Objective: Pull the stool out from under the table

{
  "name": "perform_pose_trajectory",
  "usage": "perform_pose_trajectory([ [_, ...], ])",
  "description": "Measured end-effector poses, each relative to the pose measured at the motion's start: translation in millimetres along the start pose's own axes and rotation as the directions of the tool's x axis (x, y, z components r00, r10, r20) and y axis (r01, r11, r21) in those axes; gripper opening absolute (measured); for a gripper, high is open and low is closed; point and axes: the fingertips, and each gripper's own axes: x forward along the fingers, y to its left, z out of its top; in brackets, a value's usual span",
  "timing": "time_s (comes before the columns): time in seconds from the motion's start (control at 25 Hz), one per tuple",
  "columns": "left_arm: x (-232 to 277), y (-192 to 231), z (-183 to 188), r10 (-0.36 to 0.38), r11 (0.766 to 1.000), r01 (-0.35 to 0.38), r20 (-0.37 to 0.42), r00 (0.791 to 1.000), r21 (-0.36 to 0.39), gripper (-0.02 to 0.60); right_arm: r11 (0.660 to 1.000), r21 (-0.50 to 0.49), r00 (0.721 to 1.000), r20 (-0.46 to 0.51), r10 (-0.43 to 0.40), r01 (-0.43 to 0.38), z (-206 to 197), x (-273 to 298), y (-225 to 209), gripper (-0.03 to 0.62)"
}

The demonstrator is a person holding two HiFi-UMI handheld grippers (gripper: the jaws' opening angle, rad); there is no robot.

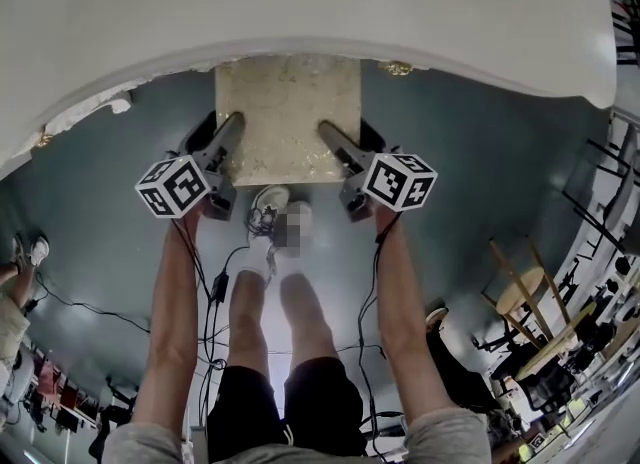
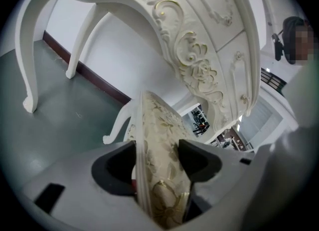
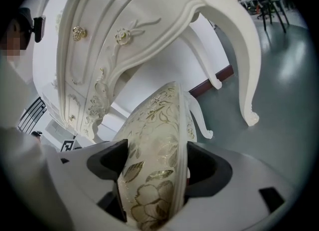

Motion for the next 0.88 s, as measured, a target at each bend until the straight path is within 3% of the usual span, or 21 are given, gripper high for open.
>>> perform_pose_trajectory([
  [0.24, 1, -31, -15, -0.005, 0.998, 0.008, -0.065, 0.998, 0.060, 0.272, 0.996, 0.068, 0.997, 0.049, -0.057, 0.054, -12, -43, -9, 0.383],
  [0.48, 1, -81, -47, -0.045, 0.989, 0.063, -0.140, 0.989, 0.131, 0.270, 0.985, 0.147, 0.986, 0.130, -0.106, 0.087, -34, -107, -26, 0.383],
  [0.88, 26, -152, -96, -0.124, 0.958, 0.185, -0.267, 0.956, 0.218, 0.270, 0.955, 0.256, 0.944, 0.253, -0.214, 0.148, -58, -195, -61, 0.383],
])
